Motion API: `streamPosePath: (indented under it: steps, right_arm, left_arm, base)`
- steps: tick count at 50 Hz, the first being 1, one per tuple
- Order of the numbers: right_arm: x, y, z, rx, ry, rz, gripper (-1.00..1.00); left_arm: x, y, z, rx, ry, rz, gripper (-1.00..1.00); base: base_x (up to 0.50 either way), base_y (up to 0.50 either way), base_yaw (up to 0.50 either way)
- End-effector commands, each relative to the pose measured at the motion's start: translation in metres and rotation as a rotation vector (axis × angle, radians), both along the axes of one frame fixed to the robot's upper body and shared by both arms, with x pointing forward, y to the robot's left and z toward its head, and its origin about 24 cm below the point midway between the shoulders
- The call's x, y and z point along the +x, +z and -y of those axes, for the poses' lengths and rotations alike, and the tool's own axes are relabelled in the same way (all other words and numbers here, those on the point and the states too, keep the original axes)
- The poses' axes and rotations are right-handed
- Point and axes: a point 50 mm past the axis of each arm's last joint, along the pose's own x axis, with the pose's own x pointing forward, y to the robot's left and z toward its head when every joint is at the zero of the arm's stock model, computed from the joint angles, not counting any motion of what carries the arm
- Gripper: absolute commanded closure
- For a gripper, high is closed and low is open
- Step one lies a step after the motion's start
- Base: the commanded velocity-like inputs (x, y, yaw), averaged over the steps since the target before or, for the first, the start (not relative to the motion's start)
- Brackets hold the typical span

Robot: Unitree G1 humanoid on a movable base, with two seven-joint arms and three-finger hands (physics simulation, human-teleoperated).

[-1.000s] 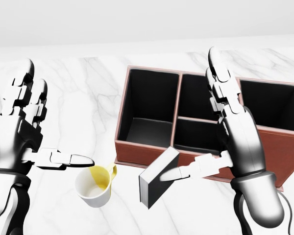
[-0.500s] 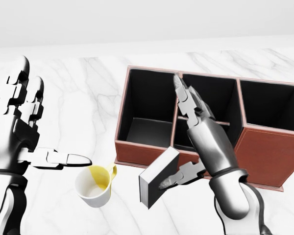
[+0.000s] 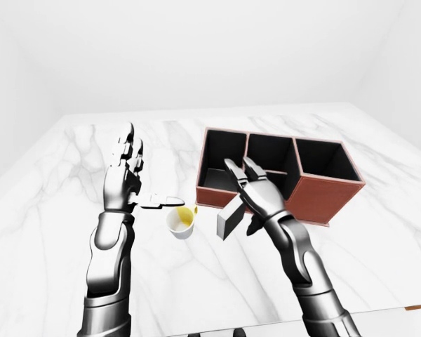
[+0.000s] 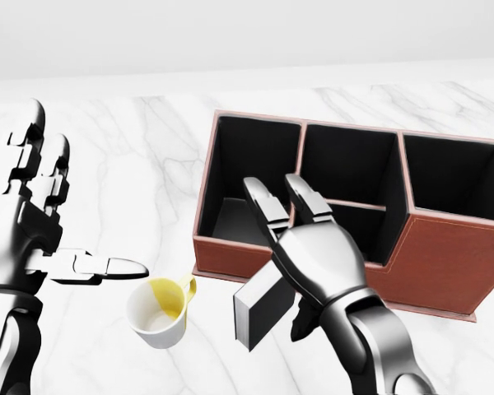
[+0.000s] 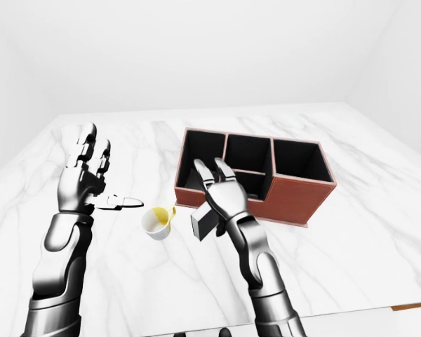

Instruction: Pick up the book and place it in the caddy.

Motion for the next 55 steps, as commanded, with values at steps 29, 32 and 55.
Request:
streamPosePath:
  steps: [29,32,55]
  right_arm:
    - [0.013,-0.024,-0.036,-0.264,0.039,0.016,-1.0]
    - [0.014,-0.028,-0.037,-0.272,0.042,0.01,-1.0]
    - [0.02,-0.058,-0.044,-0.332,0.066,-0.022,-1.0]
  left_arm:
    - [0.005,-0.013,-0.005,-0.015,-0.001,-0.059,-1.0]
    - [0.005,-0.012,-0.005,-0.016,-0.001,-0.057,-1.0]
    - [0.005,-0.016,-0.009,-0.024,0.005,-0.072,-1.0]
  base:
    - [0.0,0.0,0.0]
    - [0.0,0.0,0.0]
    - [0.0,0.0,0.0]
